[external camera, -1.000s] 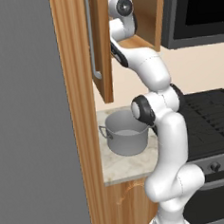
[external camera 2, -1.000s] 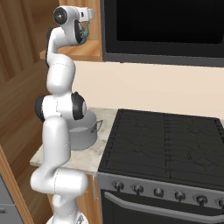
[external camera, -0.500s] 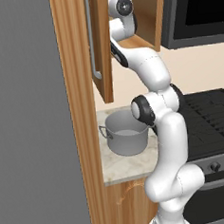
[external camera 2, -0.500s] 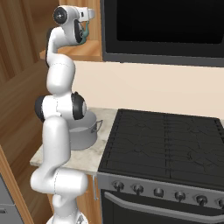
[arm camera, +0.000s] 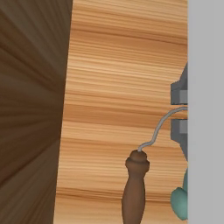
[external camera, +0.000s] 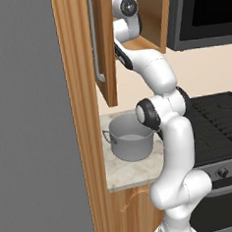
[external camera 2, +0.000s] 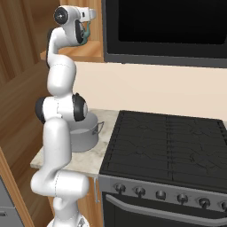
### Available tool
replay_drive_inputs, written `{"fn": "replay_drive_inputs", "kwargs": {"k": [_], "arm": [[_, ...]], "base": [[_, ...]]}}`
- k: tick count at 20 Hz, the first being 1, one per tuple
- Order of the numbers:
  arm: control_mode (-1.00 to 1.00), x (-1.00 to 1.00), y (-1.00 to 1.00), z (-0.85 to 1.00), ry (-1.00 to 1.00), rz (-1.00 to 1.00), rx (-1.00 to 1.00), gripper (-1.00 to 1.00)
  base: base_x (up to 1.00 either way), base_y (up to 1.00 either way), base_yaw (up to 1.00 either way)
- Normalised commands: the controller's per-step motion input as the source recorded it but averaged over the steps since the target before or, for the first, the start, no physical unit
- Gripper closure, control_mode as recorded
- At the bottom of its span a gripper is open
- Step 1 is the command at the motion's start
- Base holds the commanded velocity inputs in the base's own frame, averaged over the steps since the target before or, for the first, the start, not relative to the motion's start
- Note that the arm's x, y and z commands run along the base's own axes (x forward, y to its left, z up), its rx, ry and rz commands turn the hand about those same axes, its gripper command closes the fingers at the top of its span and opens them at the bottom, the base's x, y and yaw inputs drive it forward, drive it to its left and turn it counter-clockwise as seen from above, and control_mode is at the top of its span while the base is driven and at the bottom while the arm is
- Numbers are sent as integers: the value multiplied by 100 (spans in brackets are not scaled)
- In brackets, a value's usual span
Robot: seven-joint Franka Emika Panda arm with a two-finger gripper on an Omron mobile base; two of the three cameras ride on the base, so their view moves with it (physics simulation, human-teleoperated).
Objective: Pick the kettle from the cabinet and place it on a stove burner. Then pick the pot from the counter and place it on another stove burner. Finally, turn both burners on.
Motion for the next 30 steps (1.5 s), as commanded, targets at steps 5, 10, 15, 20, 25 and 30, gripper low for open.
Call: {"fn": "replay_drive_inputs", "kwargs": {"k": [5, 10, 15, 20, 25, 30], "arm": [[-100, 0, 1, 0, 1, 0, 0, 100], [-100, 0, 1, -2, 0, 0, 0, 100], [-100, -7, 0, -10, 0, 0, 0, 100], [-100, -17, 0, -11, 0, 0, 0, 100], [-100, -20, 0, -17, 0, 0, 0, 100], [-100, -24, 0, -21, -3, 0, 0, 100]], "base": [[0, 0, 0], [0, 0, 0], [0, 0, 0], [0, 0, 0], [0, 0, 0], [0, 0, 0]]}}
